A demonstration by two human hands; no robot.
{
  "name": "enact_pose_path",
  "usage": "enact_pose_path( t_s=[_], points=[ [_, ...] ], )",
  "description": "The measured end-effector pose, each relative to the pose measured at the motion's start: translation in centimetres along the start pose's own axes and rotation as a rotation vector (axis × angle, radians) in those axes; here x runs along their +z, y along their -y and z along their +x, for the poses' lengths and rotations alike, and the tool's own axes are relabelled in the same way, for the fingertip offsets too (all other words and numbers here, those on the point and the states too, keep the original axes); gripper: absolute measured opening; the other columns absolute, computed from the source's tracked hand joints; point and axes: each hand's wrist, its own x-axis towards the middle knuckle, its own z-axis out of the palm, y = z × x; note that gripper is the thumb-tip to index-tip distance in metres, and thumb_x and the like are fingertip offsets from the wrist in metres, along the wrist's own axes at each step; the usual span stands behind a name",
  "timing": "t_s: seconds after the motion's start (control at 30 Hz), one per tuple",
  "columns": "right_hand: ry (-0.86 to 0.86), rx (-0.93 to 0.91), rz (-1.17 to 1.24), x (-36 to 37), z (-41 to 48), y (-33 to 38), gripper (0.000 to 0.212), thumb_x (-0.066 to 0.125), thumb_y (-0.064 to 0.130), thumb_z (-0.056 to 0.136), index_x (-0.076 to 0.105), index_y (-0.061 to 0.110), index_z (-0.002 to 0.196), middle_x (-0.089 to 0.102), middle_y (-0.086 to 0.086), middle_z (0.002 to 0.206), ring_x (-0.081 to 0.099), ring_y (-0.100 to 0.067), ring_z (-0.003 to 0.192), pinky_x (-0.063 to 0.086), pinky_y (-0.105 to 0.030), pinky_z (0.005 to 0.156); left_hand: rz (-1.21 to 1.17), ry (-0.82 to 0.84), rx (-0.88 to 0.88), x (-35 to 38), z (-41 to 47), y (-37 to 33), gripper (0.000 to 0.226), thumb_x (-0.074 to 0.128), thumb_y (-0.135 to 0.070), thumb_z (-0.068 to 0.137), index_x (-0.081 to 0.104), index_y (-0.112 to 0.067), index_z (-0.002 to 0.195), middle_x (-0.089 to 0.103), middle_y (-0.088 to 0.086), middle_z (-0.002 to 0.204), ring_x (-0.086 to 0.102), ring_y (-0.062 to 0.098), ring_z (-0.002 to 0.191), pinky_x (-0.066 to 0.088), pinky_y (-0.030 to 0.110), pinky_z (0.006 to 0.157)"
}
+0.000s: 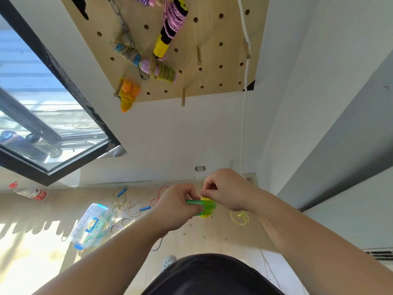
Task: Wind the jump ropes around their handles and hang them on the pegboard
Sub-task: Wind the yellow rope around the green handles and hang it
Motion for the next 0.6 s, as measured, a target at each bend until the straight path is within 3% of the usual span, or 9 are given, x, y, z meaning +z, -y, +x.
enact_pose_path(
  t_s=[0.1,0.23,0.37,0.5,0.6],
  points=[
    [-0.109,0.015,0.058,0.7,-0.5,0.6,0.018,0.061,0.031,0.098,0.073,0.020,0.090,0.071,0.002,0.083,0.065,-0.019,0.077,0.055,-0.040,0.074,-0.151,-0.119,-0.057,-0.2,0.2,-0.3,0.030,0.082,-0.035,0.061,0.056,-0.023,0.070,0.071,0.011,0.071,0.059,0.018,0.058,0.045,0.036,0.054],
    [-0.306,-0.072,0.118,1.6,-1.7,1.0,0.016,0.060,0.024,0.098,0.072,0.021,0.088,0.065,0.008,0.075,0.055,-0.009,0.069,0.050,-0.036,0.068,-0.589,-0.227,-0.146,-0.8,1.0,-0.8,0.029,0.071,0.001,0.087,0.046,-0.011,0.076,0.059,0.022,0.072,0.047,0.022,0.051,0.027,0.026,0.044],
    [-0.506,-0.147,0.190,2.4,-2.7,0.7,0.012,0.065,0.027,0.097,0.072,0.027,0.087,0.055,0.020,0.065,0.053,-0.003,0.068,0.037,-0.018,0.063,-0.909,-0.212,-0.158,-1.0,1.1,-1.8,0.032,0.063,0.004,0.091,0.043,-0.012,0.072,0.055,0.019,0.066,0.036,0.018,0.043,0.021,0.024,0.042],
    [-0.540,-0.116,0.429,2.3,-3.3,0.3,0.012,0.064,0.044,0.092,0.066,0.036,0.083,0.061,0.012,0.069,0.052,-0.011,0.060,0.048,-0.041,0.061,-1.105,-0.169,-0.127,-1.0,0.5,-3.1,0.035,0.059,0.002,0.093,0.043,-0.011,0.065,0.052,0.015,0.060,0.031,0.019,0.040,0.024,0.025,0.042],
    [-0.476,-0.109,0.547,1.9,-3.8,0.0,0.015,0.067,0.034,0.095,0.066,0.036,0.080,0.065,0.007,0.072,0.055,-0.014,0.064,0.047,-0.036,0.062,-1.148,-0.128,-0.117,-1.3,0.1,-4.0,0.029,0.059,-0.001,0.093,0.046,-0.009,0.069,0.053,0.016,0.062,0.032,0.018,0.040,0.027,0.026,0.044]
  ],
)
